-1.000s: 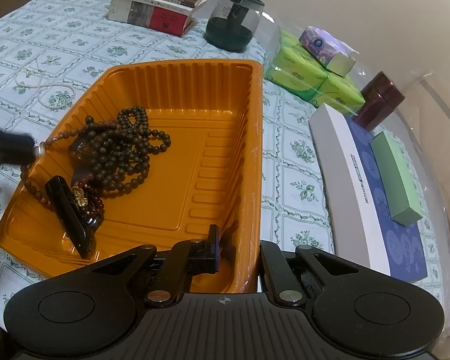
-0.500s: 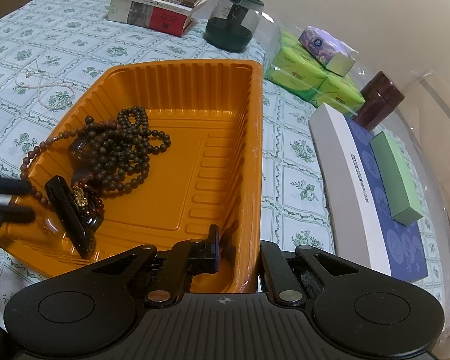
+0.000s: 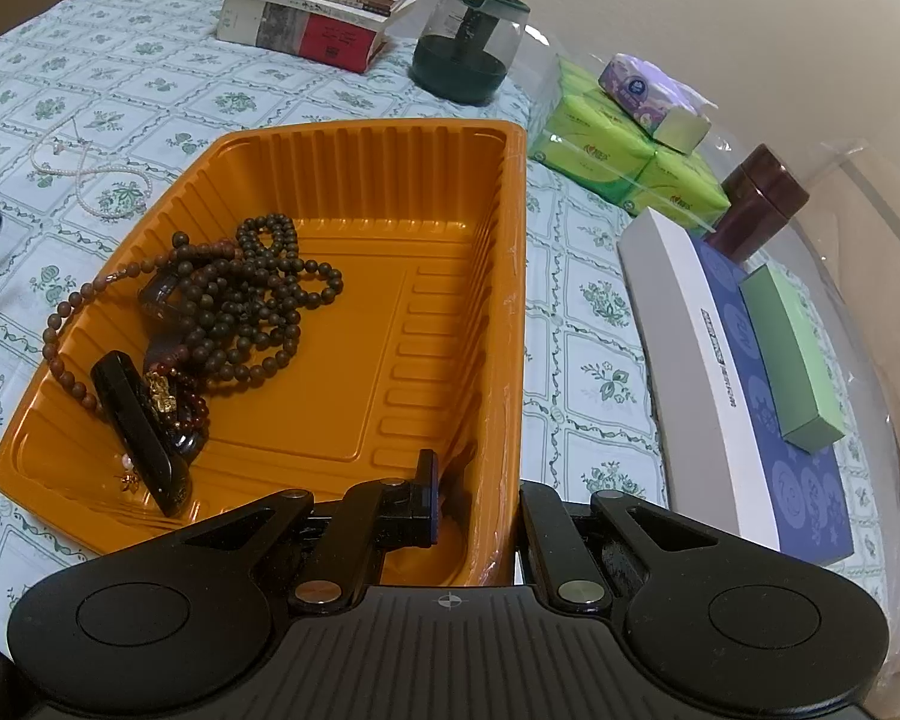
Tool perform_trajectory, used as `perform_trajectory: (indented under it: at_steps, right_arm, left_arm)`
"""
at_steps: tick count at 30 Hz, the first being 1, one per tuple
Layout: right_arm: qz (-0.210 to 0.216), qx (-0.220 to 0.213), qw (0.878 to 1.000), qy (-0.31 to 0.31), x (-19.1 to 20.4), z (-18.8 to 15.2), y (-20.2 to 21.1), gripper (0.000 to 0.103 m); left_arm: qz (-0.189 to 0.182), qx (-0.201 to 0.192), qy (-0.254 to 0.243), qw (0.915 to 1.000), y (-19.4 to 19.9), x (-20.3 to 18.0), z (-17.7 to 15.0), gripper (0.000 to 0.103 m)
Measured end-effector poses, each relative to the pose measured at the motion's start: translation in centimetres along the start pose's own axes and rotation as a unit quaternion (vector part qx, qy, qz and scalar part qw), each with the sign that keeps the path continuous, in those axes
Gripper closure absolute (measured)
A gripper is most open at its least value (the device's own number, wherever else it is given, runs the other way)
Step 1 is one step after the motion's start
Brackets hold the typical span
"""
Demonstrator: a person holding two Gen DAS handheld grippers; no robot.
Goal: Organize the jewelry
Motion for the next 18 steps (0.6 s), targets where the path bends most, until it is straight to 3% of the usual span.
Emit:
perform_trajectory:
  at_steps: [7,18]
  right_arm:
    - [-0.001,0.003,1.0,0.001,0.0,0.1,0.0,0.095]
    - [-0.002,0.008,1.0,0.0,0.1,0.1,-0.3,0.095]
  left_arm:
    - [0.061,0.007,0.028,0.9977,-2.6,5.3,-0.1,0.077]
    - [0.084,0.019,0.034,0.9957,-7.4,6.9,0.2,0.078]
Point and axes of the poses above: each gripper's, at about its wrist camera, not at the fingertips, and y roughly against the way its jaws point, x to its left, z to its top, the point moved 2 cm from there along -y, roughly the way its jaws point, and after that the axes turned 3 degrees about z, right-handed, at the moved point
